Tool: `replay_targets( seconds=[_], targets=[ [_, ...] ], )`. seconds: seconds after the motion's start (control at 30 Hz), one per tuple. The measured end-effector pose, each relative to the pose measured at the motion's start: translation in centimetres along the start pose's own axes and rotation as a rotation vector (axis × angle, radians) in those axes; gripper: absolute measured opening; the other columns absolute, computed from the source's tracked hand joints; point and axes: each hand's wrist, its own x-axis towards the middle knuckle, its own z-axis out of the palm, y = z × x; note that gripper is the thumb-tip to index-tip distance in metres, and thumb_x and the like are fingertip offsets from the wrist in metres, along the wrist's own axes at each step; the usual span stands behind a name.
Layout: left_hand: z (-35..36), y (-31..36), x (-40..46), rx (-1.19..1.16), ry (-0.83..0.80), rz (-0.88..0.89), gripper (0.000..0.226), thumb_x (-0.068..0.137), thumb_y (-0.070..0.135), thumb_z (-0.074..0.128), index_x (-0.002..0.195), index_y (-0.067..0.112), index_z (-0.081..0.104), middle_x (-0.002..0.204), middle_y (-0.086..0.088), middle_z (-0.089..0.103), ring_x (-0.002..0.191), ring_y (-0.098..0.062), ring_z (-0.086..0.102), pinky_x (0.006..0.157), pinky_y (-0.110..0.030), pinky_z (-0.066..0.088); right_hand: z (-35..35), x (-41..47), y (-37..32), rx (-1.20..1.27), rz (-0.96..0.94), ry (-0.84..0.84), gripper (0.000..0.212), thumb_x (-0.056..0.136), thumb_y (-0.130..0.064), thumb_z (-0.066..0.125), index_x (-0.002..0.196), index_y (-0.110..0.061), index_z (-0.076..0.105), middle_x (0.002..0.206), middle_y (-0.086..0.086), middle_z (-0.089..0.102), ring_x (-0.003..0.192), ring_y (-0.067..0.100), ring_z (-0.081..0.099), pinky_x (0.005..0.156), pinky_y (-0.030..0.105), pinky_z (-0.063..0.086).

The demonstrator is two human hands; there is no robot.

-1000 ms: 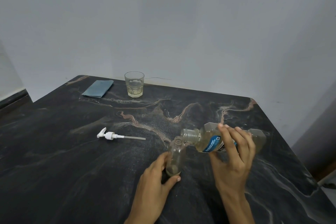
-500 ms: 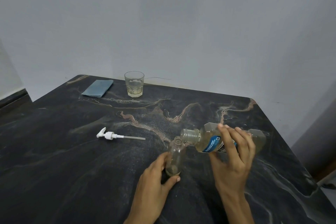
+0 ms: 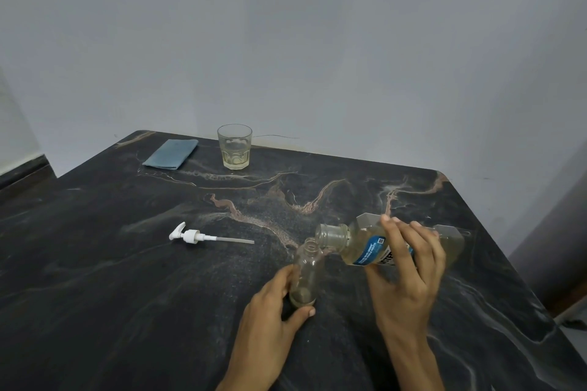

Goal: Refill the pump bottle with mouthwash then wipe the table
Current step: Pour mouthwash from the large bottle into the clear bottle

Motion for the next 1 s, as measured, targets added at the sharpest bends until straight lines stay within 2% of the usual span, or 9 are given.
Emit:
replay_targets(
  seconds=[0.3,0.47,0.7,0.87,1.0],
  targets=[
    [0.03,-0.06,0.09,-0.001,-0.007,-0.006,0.059,0.075,0.025,0.078,0.125,0.037,0.049,0.116,0.023,0.061,0.11,0.009,0.055,0.099,-0.025,0.046,-0.04,0.07,-0.09,-0.013,0.008,-0.01,0.085,0.051,0.006,0.088,0.123,-0.016,0.048,0.117,-0.001,0.049,0.113,0.026,0.043,0.106,0.042,0.031],
    [0.02,-0.08,0.06,-0.005,-0.011,-0.004,0.059,0.075,0.026,0.077,0.124,0.041,0.047,0.115,0.024,0.06,0.11,0.009,0.055,0.1,-0.025,0.046,-0.14,0.04,-0.08,-0.019,0.01,-0.01,0.086,0.05,0.006,0.088,0.123,-0.016,0.048,0.117,0.0,0.048,0.113,0.026,0.043,0.113,0.032,0.021],
    [0.03,-0.11,0.12,-0.015,-0.022,-0.011,0.06,0.075,0.026,0.077,0.126,0.038,0.047,0.119,0.023,0.06,0.112,0.009,0.054,0.101,-0.026,0.045,-0.07,0.04,-0.03,-0.007,0.008,-0.011,0.085,0.051,0.006,0.087,0.123,-0.016,0.048,0.117,0.0,0.049,0.113,0.026,0.043,0.111,0.036,0.025],
    [-0.05,0.01,0.06,-0.006,-0.014,0.009,0.059,0.074,0.025,0.078,0.109,0.057,0.042,0.111,0.027,0.061,0.108,0.011,0.055,0.098,-0.023,0.046,0.0,0.04,-0.03,-0.004,0.008,-0.002,0.083,0.052,0.005,0.087,0.123,-0.016,0.049,0.117,-0.001,0.049,0.114,0.025,0.044,0.11,0.036,0.026],
    [0.03,-0.18,0.04,-0.018,-0.012,0.003,0.058,0.074,0.026,0.078,0.118,0.047,0.047,0.113,0.024,0.062,0.108,0.009,0.056,0.098,-0.027,0.047,-0.01,0.03,0.01,-0.003,0.007,-0.001,0.084,0.052,0.004,0.087,0.124,-0.017,0.048,0.118,-0.001,0.049,0.114,0.025,0.044,0.111,0.034,0.025]
  ],
)
